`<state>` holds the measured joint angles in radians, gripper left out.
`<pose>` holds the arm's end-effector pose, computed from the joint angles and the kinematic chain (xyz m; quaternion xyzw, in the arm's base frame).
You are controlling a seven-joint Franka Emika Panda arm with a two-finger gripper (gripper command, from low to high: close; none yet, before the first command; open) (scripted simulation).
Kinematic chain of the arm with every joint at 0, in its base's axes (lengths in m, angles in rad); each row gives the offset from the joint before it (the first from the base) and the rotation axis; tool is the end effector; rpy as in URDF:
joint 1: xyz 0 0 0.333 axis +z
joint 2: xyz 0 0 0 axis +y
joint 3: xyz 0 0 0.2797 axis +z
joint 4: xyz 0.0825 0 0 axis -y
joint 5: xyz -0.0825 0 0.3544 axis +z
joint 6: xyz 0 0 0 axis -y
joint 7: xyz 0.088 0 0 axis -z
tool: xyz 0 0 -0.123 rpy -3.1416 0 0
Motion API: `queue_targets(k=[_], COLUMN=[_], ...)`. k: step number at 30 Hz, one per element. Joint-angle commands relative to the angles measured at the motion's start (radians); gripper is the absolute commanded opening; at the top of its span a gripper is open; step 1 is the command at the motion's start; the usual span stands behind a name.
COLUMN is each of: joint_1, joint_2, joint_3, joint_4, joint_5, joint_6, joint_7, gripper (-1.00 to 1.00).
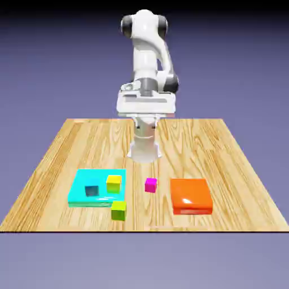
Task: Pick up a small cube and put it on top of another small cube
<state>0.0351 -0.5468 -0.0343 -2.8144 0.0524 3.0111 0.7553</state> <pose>0.3978 -0.0030 0.4194 -0.8571 0.3653 -0.3291 0.1542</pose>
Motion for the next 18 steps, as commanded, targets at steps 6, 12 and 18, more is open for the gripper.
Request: queue_targets(k=[6,12,18], joint_1=[0.115,0.230,0.344], joint_2=[0.116,0.231,0.347], joint_3=[-0.171,-0.341,-0.512], joint_4=[-0.022,-0.044,-0.066], joint_5=[0.261,0.522,0.783], joint_6=[-0.129,-0.257,-0.386], joint_7=[0.071,0.142,0.214], gripper=[0.00,0.00,0.00])
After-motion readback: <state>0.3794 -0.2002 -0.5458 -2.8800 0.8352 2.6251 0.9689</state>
